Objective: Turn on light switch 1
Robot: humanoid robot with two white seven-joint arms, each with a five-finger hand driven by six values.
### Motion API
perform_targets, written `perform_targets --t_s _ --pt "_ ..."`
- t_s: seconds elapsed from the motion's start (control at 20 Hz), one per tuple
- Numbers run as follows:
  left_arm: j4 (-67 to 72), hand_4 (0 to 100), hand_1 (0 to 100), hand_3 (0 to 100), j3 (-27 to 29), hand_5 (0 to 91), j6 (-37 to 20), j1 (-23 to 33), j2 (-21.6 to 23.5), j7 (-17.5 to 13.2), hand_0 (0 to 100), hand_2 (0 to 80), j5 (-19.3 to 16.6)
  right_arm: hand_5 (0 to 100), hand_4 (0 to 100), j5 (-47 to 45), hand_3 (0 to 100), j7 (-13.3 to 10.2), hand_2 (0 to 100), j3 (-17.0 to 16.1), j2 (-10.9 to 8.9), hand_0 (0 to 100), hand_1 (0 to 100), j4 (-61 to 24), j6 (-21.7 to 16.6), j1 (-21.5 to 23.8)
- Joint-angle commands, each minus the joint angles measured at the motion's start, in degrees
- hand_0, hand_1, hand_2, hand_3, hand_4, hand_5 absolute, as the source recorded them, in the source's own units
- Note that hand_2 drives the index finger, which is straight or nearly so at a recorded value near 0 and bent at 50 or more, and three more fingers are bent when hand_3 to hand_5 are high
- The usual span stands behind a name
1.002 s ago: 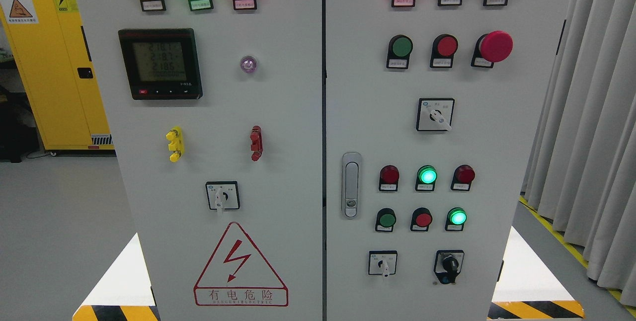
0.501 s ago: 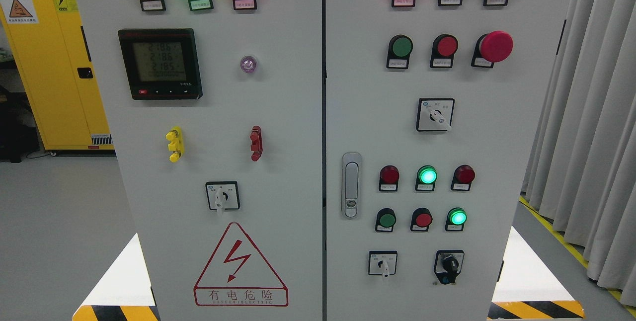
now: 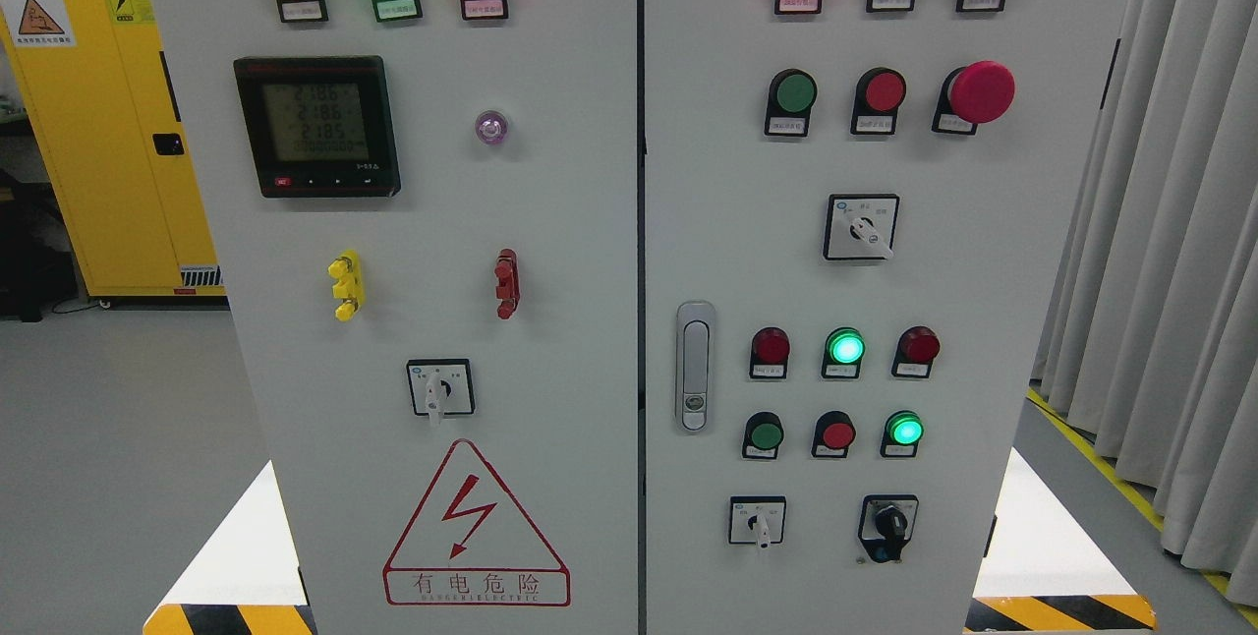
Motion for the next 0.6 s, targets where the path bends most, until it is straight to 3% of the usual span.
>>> perform_targets --t_s 0.0,0.05,0.1,0.55 --pt "-31.75 38 36 41 3.99 0.0 -0.33 6.04 2.46 0.07 27 8.0 -0.06 0 0 -1.67 0 -0.04 4 0.0 0.01 0 50 0.0 0.04 0.0" --pt "-34.22 46 38 43 3.99 13.4 -0.33 6.75 2.46 0.07 29 11.6 -0.06 0 0 -1.67 0 -0.04 4 0.0 0.01 0 50 0.0 0.04 0.0" --pt "-36.24 49 39 43 3.99 17.4 -0.33 7.01 2.46 0.07 30 12.7 -0.06 0 0 -1.67 0 -0.04 4 0.0 0.01 0 50 0.0 0.04 0.09" --pt "-54.17 61 47 55 4.78 37.8 -0.5 7.45 3.43 -0.63 37 28.0 -0.07 0 0 -1.67 0 0.05 4 0.0 0.01 0 50 0.0 0.04 0.0"
